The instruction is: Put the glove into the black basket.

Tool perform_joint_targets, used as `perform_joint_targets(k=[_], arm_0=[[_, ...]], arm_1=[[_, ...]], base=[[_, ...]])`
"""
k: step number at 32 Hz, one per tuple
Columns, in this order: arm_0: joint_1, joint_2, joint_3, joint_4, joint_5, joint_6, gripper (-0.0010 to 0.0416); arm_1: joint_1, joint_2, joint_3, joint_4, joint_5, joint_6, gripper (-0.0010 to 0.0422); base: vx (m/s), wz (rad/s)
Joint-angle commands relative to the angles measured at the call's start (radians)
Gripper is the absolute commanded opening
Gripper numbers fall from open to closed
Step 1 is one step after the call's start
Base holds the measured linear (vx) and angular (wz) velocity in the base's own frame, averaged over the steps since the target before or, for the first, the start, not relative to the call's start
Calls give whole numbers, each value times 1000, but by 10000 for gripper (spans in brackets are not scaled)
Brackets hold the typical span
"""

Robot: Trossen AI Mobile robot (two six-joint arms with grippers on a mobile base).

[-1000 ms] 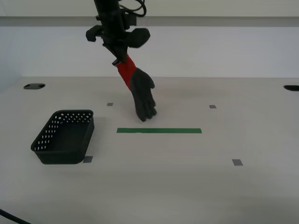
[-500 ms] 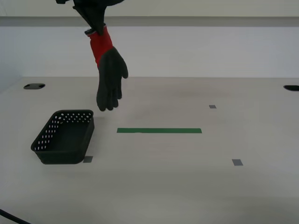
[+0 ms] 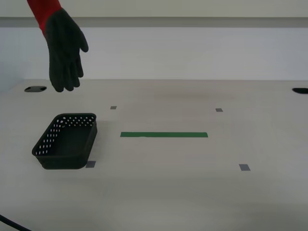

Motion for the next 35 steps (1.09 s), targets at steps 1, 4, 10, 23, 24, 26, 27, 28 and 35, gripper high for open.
perform_joint_targets(k=[1, 4, 10, 23, 24, 26, 27, 28, 35], arm_0=[[0, 0, 2, -3, 0, 0, 1], [0, 0, 2, -3, 0, 0, 1], [0, 0, 2, -3, 0, 0, 1], [0, 0, 2, -1, 0, 0, 0], [0, 0, 2, -3, 0, 0, 1], [0, 0, 2, -3, 0, 0, 1], [0, 0, 2, -2, 0, 0, 1], [0, 0, 2, -2, 0, 0, 1], [0, 0, 2, -2, 0, 0, 1]], arm_1=[[21, -15, -54, -5, -19, 2, -1], [54, -21, -202, 64, -58, 2, -1], [120, -19, -548, 406, -57, 2, -1], [126, 201, -759, 758, 90, -64, -1], [126, 242, -759, 790, 82, -63, -1], [126, 303, -759, 826, 78, -64, 0], [127, 330, -759, 826, 78, -65, 0], [127, 338, -759, 824, 78, -68, 0], [134, 325, -760, 760, 15, -74, 31]], base=[[0, 0], [0, 0], [0, 0], [0, 0], [0, 0], [0, 0], [0, 0], [0, 0], [0, 0]])
